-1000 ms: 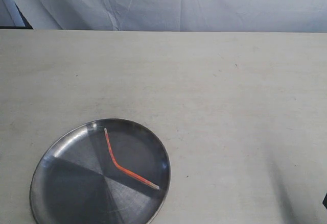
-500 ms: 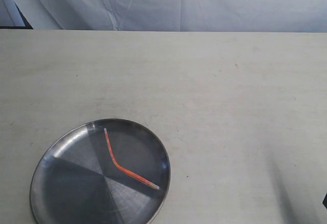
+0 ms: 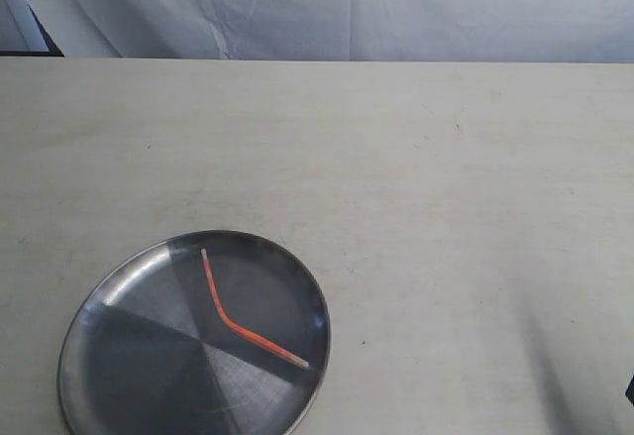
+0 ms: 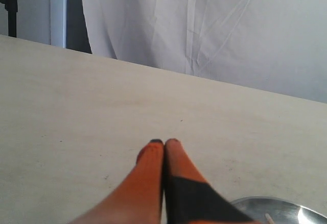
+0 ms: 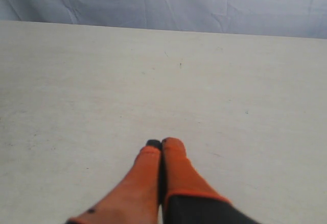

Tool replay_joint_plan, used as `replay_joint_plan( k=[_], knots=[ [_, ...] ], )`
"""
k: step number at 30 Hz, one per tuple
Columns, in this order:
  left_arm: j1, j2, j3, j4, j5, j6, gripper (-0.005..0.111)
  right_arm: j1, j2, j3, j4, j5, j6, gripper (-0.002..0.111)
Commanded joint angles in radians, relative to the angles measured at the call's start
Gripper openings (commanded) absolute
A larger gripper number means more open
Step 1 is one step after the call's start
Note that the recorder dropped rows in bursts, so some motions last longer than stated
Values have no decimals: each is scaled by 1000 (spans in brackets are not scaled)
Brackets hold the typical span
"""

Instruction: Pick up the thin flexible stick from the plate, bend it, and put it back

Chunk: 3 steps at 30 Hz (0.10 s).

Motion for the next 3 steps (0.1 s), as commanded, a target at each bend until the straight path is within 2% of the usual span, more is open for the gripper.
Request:
replay_joint_plan(
  k=[1, 3],
  knots=[
    [1, -5, 5, -2, 0, 2, 0, -3, -7, 2, 1, -14, 1, -1],
    [1, -5, 5, -2, 0, 2, 0, -3, -7, 2, 1, -14, 1, -1]
  ],
)
